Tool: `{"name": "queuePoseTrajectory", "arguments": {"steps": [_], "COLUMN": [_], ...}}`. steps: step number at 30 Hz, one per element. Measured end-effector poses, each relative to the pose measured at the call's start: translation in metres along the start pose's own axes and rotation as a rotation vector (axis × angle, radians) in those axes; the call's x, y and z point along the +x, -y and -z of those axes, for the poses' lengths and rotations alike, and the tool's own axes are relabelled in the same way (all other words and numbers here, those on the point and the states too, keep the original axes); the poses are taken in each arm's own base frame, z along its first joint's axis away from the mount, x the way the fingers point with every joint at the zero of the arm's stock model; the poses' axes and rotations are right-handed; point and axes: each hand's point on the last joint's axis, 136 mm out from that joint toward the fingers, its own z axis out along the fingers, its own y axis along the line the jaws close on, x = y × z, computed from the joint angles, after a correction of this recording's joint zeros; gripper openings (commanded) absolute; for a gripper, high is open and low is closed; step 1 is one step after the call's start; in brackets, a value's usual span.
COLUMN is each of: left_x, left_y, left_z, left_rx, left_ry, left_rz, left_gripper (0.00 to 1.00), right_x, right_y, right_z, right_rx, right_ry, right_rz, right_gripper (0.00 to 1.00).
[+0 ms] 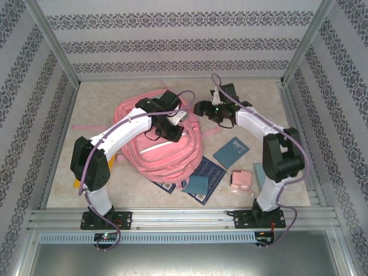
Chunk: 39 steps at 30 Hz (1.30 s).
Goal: Pack the student bag
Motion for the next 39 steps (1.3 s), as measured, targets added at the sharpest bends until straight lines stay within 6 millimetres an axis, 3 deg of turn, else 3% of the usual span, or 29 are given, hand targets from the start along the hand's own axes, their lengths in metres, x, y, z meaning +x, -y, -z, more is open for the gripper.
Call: {"name": "queuePoseTrajectory", "arguments": {"steps": [4,7,9,11,16,20,25,29,32,36,39], "left_x": [0.005,0.002,0.001,0.000,-0.002,-0.005,-0.015,-0.029,-0.040,-0.053,-0.057], "left_y": [-0.001,0.000,0.000,0.001,0.001,-0.004,-0.014,-0.027,-0.041,-0.056,-0.061], "left_z": [-0.006,-0.004,-0.002,0.001,0.008,0.013,0.041,0.084,0.115,0.129,0.121], "left_rx": [0.006,0.007,0.008,0.008,0.002,-0.020,-0.036,-0.060,-0.095,-0.146,-0.158], "left_ry": [-0.012,0.000,0.008,0.018,0.040,0.057,0.134,0.251,0.346,0.403,0.384], "left_rz": [0.002,-0.002,-0.005,-0.009,-0.022,-0.025,-0.006,0.031,0.072,0.098,0.104], "left_gripper": [0.00,0.00,0.00,0.00,0.00,0.00,0.00,0.00,0.00,0.00,0.00], "right_x": [-0.021,-0.015,0.000,0.012,0.015,0.007,-0.019,-0.050,-0.059,-0.044,-0.004], "right_y": [-0.006,0.006,0.022,0.033,0.033,0.022,-0.008,-0.040,-0.054,-0.048,-0.024], "right_z": [-0.034,-0.056,-0.068,-0.073,-0.079,-0.074,-0.042,0.012,0.053,0.087,0.094], "right_rx": [-0.032,-0.014,0.019,0.043,0.029,0.002,-0.043,-0.114,-0.143,-0.132,-0.069], "right_ry": [-0.077,-0.145,-0.207,-0.249,-0.277,-0.255,-0.155,0.001,0.105,0.211,0.245], "right_rz": [0.021,0.005,-0.024,-0.042,-0.061,-0.068,-0.082,-0.097,-0.115,-0.156,-0.214], "right_gripper": [0.82,0.79,0.72,0.58,0.04,0.00,0.00,0.00,0.00,0.00,0.00]}}
